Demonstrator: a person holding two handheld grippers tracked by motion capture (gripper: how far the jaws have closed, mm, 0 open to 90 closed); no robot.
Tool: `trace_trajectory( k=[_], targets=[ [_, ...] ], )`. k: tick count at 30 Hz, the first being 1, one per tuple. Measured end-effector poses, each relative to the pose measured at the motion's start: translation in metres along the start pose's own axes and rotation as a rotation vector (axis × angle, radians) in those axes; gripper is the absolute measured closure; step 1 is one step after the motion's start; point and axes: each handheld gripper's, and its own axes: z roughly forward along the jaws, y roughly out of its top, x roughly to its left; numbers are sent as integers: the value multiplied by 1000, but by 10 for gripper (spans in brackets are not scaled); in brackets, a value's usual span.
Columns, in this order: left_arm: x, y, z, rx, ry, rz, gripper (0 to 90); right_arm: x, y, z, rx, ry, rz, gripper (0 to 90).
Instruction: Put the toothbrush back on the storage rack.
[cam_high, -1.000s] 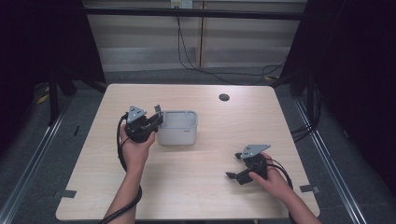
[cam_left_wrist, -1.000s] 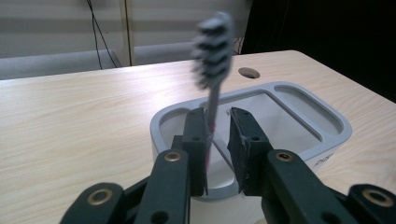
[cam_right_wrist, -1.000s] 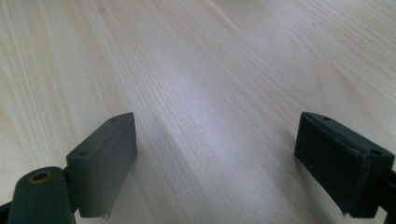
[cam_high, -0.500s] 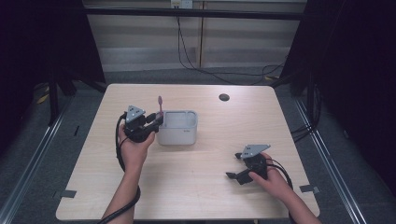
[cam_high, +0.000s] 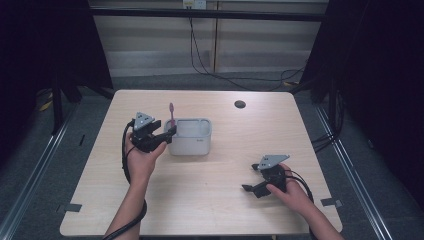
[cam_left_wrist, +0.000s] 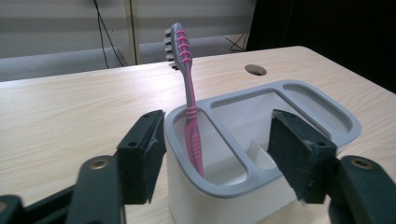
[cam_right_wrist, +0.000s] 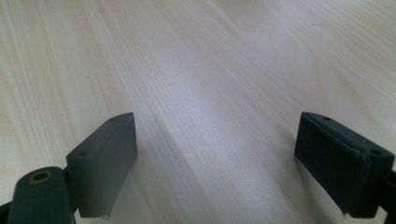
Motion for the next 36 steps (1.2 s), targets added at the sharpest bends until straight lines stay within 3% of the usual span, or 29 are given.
trace_trajectory(
  k=[9, 36],
  targets=[
    [0, 0, -3, -6, -14, 8, 281, 0, 0, 0, 0, 0, 0, 124],
    [5, -13, -17, 42, -81, 6, 212, 0, 0, 0, 0, 0, 0, 124]
  ],
)
